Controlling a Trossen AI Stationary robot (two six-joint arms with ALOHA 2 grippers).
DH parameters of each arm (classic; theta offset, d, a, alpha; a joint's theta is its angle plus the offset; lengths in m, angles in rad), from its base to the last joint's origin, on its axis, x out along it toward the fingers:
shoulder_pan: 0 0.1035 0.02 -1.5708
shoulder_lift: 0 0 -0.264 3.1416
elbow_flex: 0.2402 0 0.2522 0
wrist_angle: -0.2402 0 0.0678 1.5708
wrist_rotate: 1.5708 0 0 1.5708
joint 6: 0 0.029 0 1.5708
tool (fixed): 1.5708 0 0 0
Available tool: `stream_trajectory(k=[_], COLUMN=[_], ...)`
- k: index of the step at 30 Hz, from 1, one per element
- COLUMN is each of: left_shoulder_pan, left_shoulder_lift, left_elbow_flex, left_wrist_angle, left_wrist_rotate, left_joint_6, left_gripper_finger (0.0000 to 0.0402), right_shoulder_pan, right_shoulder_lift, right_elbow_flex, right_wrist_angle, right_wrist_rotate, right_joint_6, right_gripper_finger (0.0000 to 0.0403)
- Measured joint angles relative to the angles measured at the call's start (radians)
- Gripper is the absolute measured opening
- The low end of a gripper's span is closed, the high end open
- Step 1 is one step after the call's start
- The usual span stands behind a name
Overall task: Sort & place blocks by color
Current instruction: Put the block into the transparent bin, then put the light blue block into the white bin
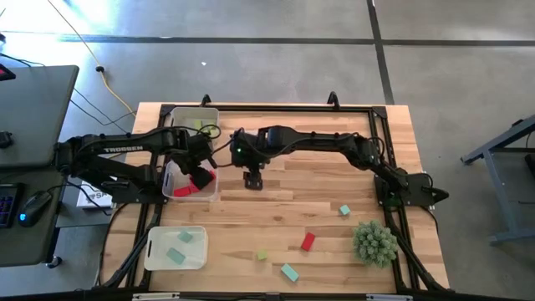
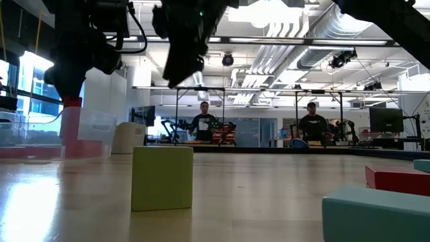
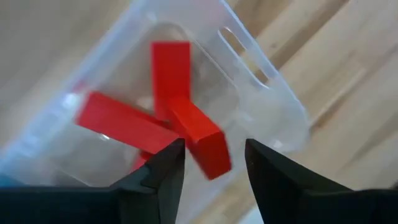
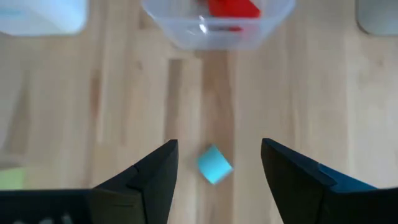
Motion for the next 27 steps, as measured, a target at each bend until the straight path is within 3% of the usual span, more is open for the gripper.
stream_trajectory(k=[8, 16, 27], left_shoulder_pan=[-0.054, -0.073, -0.072], left_shoulder_lift=[-0.001, -0.001, -0.001], left_elbow_flex=[0.015, 0.052, 0.151], left_wrist_angle=[-0.001, -0.002, -0.001], left_wrist_rotate=[0.014, 0.013, 0.008], left_joint_6=[-0.142, -0.141, -0.083], left_gripper_finger=[0.0147, 0.0136, 0.0136], right_shoulder_pan=[-0.044, -0.065, -0.047], right_shoulder_lift=[-0.001, 0.000, 0.000], right_elbow_flex=[-0.106, -0.175, -0.286], right_wrist_angle=[-0.001, 0.013, 0.152], right_wrist_rotate=[0.003, -0.006, -0.113], right_joint_6=[-0.027, -0.155, -0.394], right_gripper_finger=[0.0218, 0.0218, 0.0218])
